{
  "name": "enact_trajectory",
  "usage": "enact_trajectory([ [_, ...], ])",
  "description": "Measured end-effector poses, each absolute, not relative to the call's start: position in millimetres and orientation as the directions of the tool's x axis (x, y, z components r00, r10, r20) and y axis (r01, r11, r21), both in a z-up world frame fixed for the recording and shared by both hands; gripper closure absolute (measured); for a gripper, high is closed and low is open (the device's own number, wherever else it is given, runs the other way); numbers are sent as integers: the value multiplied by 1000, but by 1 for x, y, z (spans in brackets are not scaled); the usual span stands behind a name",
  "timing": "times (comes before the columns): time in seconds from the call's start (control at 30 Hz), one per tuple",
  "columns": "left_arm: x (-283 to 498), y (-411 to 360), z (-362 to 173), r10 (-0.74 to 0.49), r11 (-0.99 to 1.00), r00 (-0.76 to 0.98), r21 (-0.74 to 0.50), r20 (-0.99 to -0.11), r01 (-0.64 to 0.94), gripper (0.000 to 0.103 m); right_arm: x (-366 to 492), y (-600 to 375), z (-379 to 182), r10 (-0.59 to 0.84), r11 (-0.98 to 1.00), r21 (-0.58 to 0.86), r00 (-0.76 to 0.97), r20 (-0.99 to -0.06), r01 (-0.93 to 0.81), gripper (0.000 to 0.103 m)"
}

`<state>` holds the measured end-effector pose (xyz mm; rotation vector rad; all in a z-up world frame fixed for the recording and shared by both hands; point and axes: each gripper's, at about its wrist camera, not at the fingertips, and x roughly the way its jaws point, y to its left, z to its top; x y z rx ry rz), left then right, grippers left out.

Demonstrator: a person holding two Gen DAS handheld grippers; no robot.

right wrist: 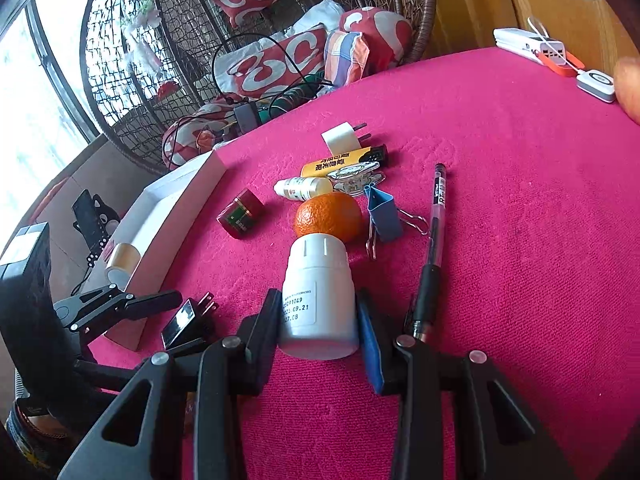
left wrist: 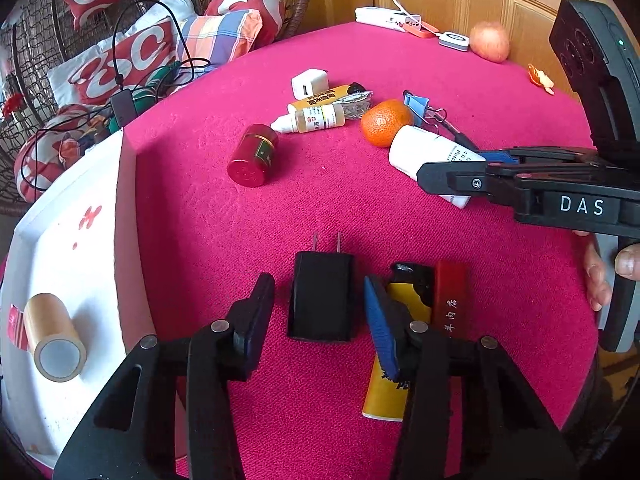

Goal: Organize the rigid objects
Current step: 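Grasp the black charger with the left tool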

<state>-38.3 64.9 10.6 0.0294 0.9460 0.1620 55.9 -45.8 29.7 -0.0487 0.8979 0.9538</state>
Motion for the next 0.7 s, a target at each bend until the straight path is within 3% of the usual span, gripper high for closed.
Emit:
enact_trajectory([
  [0.27, -47, 71, 11, 141, 985, 598, 48, -789, -168, 57, 44, -40, 31, 656, 604, 241, 302, -692, -759, 67],
  [0.33, -54, 71, 15, 140, 985, 626, 42, -768, -168, 72, 42, -45, 33, 670, 607, 259, 309, -674, -751, 67],
  [0.37, -56, 70, 17, 148, 983, 634, 45, -759, -176, 74, 42, -48, 36, 682, 606, 272, 312, -662, -747, 67],
  [0.7, -77, 70, 40, 167, 979, 712, 29, -682, -203, 74, 24, -59, 79, 742, 593, 263, 391, -544, -761, 67],
])
